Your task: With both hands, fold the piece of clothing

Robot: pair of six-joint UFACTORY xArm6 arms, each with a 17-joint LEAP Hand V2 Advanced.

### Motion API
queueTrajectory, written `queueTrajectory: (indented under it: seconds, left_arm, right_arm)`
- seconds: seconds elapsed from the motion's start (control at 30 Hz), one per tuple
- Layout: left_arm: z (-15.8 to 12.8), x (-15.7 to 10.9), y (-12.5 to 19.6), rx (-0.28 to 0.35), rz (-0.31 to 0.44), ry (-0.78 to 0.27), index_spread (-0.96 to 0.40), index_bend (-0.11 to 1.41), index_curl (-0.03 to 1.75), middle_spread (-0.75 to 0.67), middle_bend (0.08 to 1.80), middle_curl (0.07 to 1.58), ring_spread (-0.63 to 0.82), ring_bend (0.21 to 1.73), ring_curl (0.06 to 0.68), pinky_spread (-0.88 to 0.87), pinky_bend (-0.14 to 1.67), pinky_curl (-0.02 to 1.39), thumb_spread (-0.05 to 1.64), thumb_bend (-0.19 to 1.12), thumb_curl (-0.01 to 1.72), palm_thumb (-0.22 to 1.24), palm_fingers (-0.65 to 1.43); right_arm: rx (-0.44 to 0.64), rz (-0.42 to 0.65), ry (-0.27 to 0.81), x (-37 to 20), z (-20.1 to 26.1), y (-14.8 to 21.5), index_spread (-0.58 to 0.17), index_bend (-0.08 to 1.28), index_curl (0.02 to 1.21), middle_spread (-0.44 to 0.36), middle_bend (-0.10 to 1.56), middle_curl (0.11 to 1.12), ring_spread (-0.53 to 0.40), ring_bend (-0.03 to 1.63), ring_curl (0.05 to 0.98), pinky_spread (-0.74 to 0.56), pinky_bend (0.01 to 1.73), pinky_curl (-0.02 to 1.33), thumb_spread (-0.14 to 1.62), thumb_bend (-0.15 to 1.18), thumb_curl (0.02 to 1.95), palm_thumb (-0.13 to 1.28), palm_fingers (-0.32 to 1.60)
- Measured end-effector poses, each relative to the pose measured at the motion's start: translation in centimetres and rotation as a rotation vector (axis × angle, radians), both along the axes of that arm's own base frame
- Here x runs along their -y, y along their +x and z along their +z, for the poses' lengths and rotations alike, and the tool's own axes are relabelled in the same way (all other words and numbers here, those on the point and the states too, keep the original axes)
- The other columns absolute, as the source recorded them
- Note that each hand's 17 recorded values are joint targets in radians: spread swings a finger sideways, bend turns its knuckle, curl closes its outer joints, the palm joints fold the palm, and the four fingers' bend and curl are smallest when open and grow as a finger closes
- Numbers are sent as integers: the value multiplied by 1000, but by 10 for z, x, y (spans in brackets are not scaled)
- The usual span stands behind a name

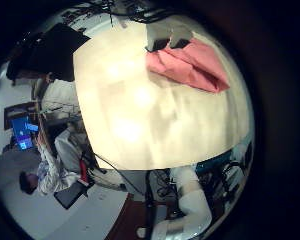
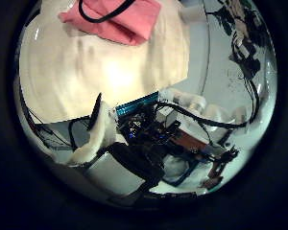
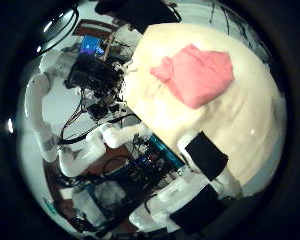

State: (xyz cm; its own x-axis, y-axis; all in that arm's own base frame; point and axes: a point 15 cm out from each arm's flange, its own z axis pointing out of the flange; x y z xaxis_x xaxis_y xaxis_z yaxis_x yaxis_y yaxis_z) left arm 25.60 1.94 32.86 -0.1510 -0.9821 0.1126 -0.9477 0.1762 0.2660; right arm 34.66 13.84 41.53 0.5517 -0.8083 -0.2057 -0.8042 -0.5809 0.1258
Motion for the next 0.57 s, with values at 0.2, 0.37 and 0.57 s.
queueTrajectory:
  seconds: [0.2,0.37,0.57]
  left_arm:
    - [-1,20,-9,-24,14,22,116,145,224,339,197,305,567,410,225,516,322,315,1177,-18,360,576,-22]
    - [-4,19,-14,-33,38,21,116,144,229,328,201,311,565,410,226,516,319,314,1175,-17,359,575,-17]
    - [-5,9,-17,-30,79,15,115,144,232,308,204,319,563,413,227,515,317,315,1178,-15,363,591,-12]
  right_arm:
    - [-46,-50,-18,29,-19,-41,-174,150,268,203,183,315,281,304,231,426,429,302,1406,-10,427,646,-43]
    - [-66,-83,-22,44,-26,-52,-173,157,267,200,184,309,283,286,231,427,414,302,1418,-8,405,639,-28]
    - [-52,-79,-49,54,-24,-53,-167,159,269,201,185,304,285,269,233,427,404,304,1429,-6,391,649,-18]
